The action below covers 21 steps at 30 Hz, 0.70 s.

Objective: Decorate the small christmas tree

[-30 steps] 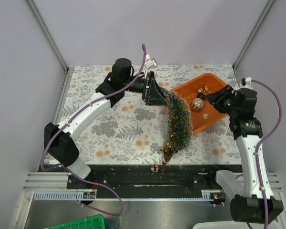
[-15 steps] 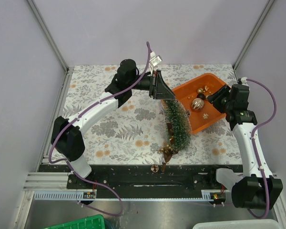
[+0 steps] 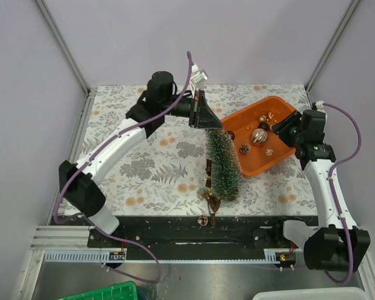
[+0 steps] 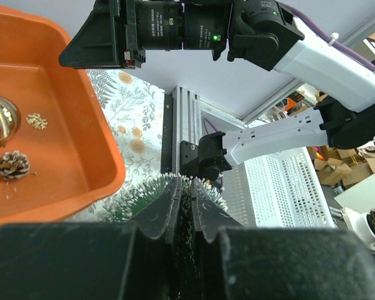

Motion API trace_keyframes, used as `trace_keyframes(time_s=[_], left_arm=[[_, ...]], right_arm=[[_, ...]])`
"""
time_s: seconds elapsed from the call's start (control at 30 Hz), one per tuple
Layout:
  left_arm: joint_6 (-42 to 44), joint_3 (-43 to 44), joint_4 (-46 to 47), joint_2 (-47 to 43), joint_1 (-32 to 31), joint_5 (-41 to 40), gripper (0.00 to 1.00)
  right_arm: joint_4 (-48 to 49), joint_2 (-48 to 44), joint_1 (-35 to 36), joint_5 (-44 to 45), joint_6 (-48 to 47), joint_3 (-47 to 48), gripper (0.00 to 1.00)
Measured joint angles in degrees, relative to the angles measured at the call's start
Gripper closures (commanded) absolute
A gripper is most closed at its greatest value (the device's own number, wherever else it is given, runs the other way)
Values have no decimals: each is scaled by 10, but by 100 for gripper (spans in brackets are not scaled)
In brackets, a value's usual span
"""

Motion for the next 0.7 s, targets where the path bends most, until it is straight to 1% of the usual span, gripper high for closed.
trace_keyframes(time_s=[0.1,0.3,0.4,0.53,0.6,0.63,0.7], left_arm=[[31,4,-56,-35,20,-2,98],[100,6,-160,-110,102,-12,98],[129,0,-192,-141,115,-18,98],[147,-33,-205,-176,117,-19,96],[150,-49,-206,-185,119,-19,93],[150,-56,-206,-187,121,-19,88],[150,-67,-209,-187,127,-19,75]], right_arm=[[7,3,0,0,4,0,52],[24,14,0,-11,16,0,53],[36,28,0,-15,22,0,53],[55,66,0,-10,24,3,51],[58,102,0,1,23,12,44],[57,124,0,9,21,20,41],[53,172,0,33,17,42,34]])
